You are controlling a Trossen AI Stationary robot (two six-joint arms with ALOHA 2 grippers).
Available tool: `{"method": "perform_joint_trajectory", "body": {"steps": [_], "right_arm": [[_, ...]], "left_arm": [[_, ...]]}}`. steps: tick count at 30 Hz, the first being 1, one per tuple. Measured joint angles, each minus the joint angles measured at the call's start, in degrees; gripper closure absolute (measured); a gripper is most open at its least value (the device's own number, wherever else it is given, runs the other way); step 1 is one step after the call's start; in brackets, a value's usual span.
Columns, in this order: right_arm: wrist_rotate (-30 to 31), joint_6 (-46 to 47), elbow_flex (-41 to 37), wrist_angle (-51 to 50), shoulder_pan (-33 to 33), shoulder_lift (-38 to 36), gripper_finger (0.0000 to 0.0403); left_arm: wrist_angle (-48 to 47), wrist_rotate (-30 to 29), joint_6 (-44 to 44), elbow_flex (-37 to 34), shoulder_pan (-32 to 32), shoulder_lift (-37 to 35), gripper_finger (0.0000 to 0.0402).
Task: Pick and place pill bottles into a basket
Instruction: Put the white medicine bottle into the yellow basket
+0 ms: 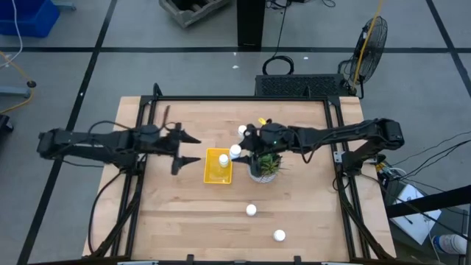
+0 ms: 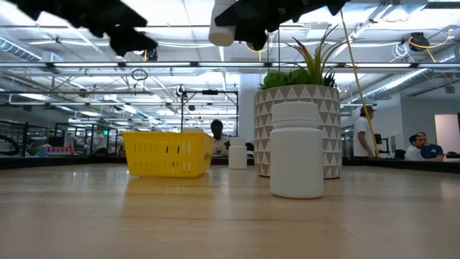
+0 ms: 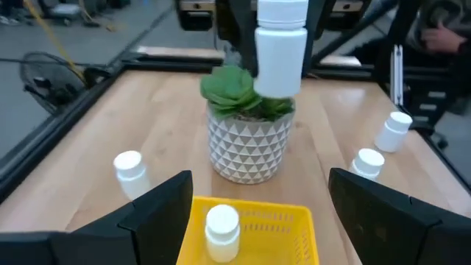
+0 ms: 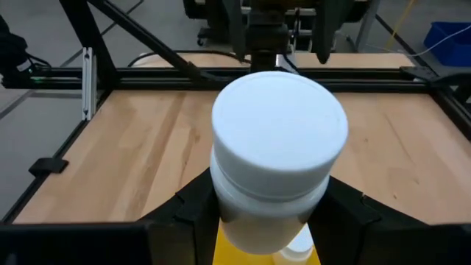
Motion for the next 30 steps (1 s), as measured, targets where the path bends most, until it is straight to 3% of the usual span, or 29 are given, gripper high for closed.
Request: {"method": "perform_joint_trajectory", "body": {"steps": [6,11,30], "right_arm": [[-0.12,-0.37,0.0,-0.46,0.18,0.2,0.0249],[-1.53,-0.34,0.0,-0.88,0.3,0.22,0.0248],[-1.57,-1.28,0.0,-1.72,0.38,0.2,0.0247]], "left_arm": [[-0.41,5.62,2.01,9.06,0.01,11.96,0.0078],[0.58,8.2,2.27,14.3,-0.04,17.48,0.0078],[3.75,9.04,3.99,22.2,-0.04,28.26,0.0078]]}}
